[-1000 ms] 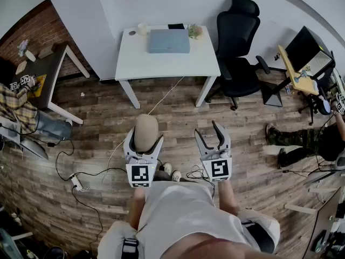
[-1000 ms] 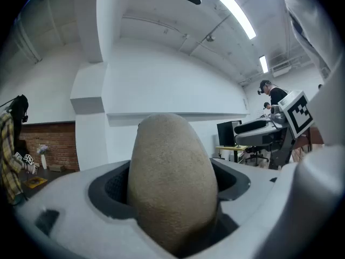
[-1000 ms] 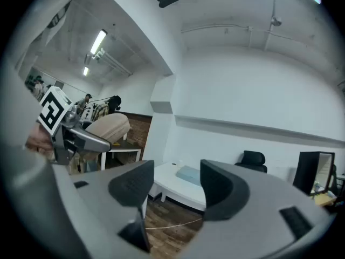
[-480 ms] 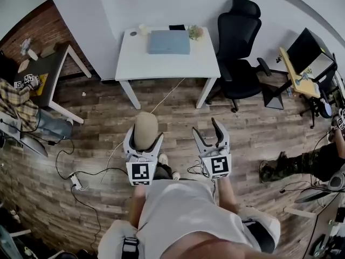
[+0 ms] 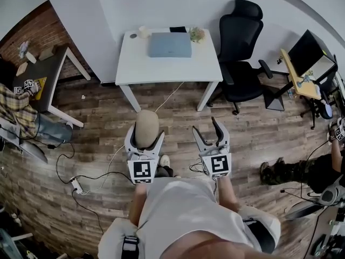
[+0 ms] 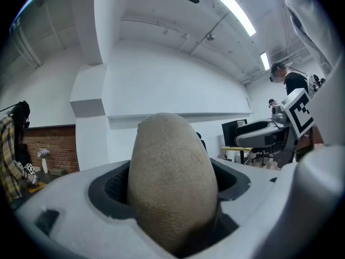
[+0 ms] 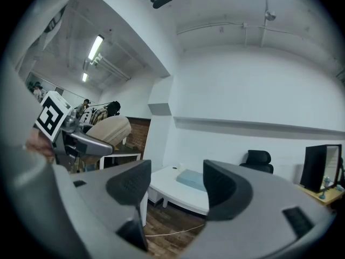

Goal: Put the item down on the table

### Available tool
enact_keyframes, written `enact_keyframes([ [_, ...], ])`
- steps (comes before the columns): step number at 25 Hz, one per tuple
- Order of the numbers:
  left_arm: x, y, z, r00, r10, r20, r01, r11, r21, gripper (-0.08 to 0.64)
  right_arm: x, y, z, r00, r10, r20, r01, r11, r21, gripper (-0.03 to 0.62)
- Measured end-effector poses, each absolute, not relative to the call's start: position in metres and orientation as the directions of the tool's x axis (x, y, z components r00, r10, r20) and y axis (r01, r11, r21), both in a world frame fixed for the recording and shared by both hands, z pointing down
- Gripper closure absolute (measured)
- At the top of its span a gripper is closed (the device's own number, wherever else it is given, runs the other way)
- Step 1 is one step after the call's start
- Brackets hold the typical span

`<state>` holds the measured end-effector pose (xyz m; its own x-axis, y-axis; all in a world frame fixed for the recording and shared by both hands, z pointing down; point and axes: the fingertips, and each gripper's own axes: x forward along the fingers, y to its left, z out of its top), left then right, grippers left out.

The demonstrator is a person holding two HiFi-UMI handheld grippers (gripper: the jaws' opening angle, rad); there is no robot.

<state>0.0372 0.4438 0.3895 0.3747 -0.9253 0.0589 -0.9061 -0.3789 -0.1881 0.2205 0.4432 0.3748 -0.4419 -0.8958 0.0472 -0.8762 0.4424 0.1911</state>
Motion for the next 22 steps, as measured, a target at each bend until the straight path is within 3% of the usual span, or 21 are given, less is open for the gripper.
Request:
enact_keyframes([
  [22,-0.01,0.3,0.392,0.46,-0.886,0.052,-0.868,-0.461,-0.182,0.149,0.164,0.317,0.367,-0.37,-0.928,0.036,-0.906,0.369,0.205,0.305],
])
